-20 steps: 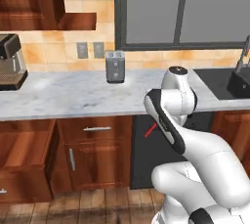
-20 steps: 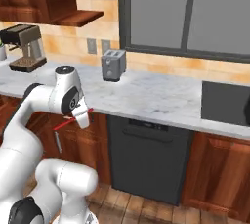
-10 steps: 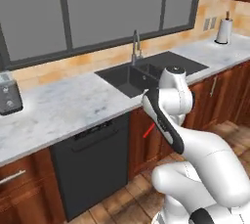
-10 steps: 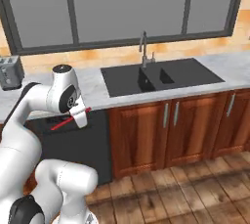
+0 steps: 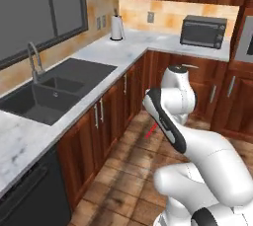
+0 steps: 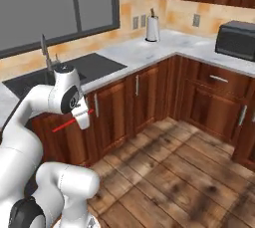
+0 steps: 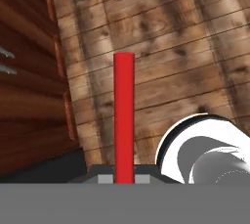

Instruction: Take a straw from the drawer in front and place it inside the glass cup on the dining counter.

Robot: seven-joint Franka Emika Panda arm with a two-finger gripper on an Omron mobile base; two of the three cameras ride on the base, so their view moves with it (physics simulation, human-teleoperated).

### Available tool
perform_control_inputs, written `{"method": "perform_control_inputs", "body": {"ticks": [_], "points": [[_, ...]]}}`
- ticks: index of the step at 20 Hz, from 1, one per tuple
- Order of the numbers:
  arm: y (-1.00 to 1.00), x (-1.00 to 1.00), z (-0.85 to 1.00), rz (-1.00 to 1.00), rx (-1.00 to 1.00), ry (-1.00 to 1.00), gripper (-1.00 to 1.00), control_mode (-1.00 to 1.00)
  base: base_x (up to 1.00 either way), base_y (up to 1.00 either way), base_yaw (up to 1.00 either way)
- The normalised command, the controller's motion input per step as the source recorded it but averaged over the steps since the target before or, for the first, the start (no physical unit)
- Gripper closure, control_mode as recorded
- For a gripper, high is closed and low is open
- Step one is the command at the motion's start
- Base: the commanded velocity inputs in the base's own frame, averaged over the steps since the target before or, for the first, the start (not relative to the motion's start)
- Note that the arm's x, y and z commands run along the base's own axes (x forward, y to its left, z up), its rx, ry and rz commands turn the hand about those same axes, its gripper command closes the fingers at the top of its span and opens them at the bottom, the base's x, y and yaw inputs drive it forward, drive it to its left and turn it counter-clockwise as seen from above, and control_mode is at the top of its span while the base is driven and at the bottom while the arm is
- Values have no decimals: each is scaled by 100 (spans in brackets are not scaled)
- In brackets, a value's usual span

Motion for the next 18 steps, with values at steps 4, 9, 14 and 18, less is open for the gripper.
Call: {"method": "perform_control_inputs", "body": {"ticks": [4,9,14,18], "points": [[0,0,0,0,0,0,100,100,0,-35,-81],[0,0,0,0,0,0,100,100,0,-35,-80],[0,0,0,0,0,0,100,100,0,-32,-79],[0,0,0,0,0,0,100,100,3,-34,-79]]}}
